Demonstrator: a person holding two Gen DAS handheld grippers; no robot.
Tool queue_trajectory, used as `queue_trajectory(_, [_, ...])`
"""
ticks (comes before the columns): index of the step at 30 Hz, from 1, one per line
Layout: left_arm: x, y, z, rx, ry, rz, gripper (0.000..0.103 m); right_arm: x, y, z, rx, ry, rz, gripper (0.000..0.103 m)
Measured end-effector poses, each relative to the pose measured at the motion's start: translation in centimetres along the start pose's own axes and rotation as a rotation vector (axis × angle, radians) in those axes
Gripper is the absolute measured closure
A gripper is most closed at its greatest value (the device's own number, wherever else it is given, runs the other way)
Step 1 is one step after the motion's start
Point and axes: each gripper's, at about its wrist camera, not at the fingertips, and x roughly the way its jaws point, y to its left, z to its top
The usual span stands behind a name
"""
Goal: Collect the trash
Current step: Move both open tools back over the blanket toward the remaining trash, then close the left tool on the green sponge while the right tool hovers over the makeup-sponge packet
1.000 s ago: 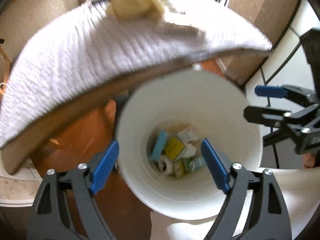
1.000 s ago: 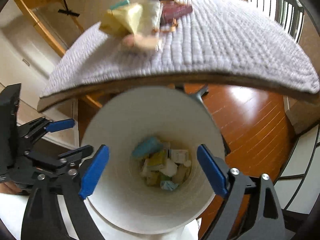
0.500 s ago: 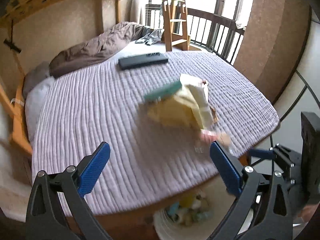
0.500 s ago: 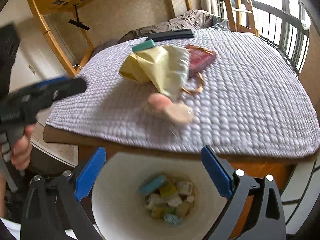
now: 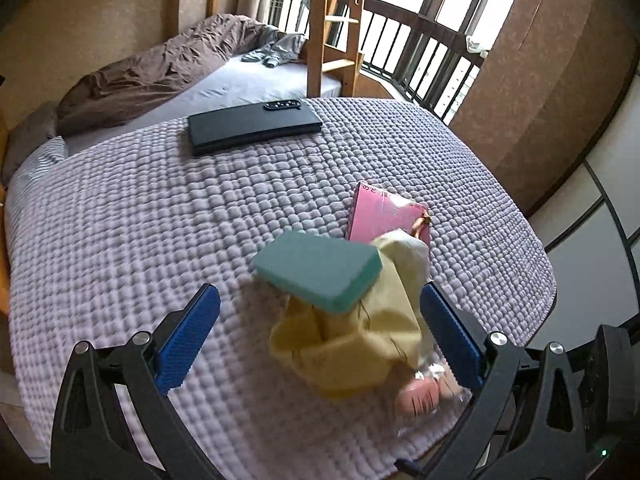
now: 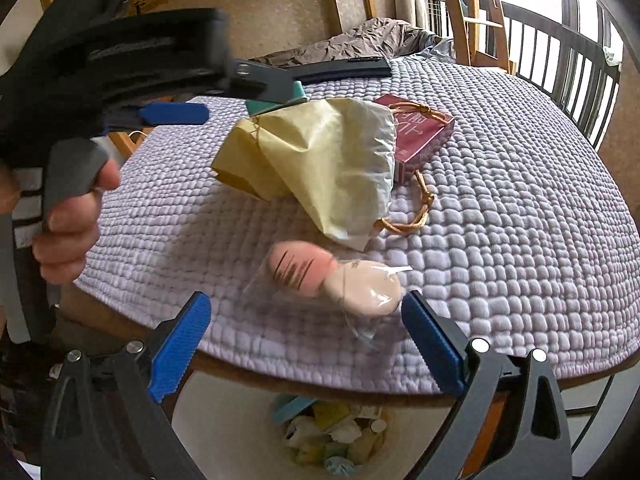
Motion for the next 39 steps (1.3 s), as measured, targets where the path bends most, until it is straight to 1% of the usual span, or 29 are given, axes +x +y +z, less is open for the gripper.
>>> queue_trajectory(5, [2.1,1.2,0.9,-0.025,0.043,-0.032,0.002,0.9,0.0,0.7,-0.028,-0.006,-0.042,0.009])
queue_trajectory(9, [3.2,2.1,1.4,-0.075,0.05,-0.092,0.002,1.7,-0.2,1.2,-0.046,-0.007,-0.06,0.009])
queue_trajectory(17, [5.0,1.7,1.5,-0.048,0.079,-0.135,0.002,2.9,0.2,1.6,-0.111,-0.011,-0.094,0.009])
queue_trajectory(20, [5.4,1.7,1.4,-0.044,0.079,-0.143,0.004,3.0,0.2,1.5,-0.119,-0.017,-0.096,0.01])
queue_trajectory(23, [5.4,2.0,1.4,-0.048,0.076,-0.159,0.006,3.0,0.0,1.5,-0.12,-0.023,-0.097,0.013])
queue_trajectory(27, [5.3,2.4,1.5,-0.062,0.076,-0.165,0.012,2.6,-0.2,1.3,-0.121,-0.031,-0.095,0.018])
queue_trajectory(30, [5.0,2.8,1.4,-0.077,0.075,-0.172,0.017,2.3,-0.5,1.1,-0.116,-0.036,-0.089,0.02])
queue_trajectory(34, [4.3,3.5,1.3,-0.102,0.071,-0.184,0.017,1.7,-0.6,0.9,-0.112,-0.033,-0.087,0.02])
queue_trajectory(38, [3.4,4.9,1.3,-0.184,0.057,-0.214,0.017,1.4,-0.8,0.8,-0.109,-0.027,-0.085,0.02])
queue_trajectory(39, [3.1,5.1,1.3,-0.193,0.053,-0.21,0.017,1.4,-0.7,0.7,-0.11,-0.027,-0.084,0.02])
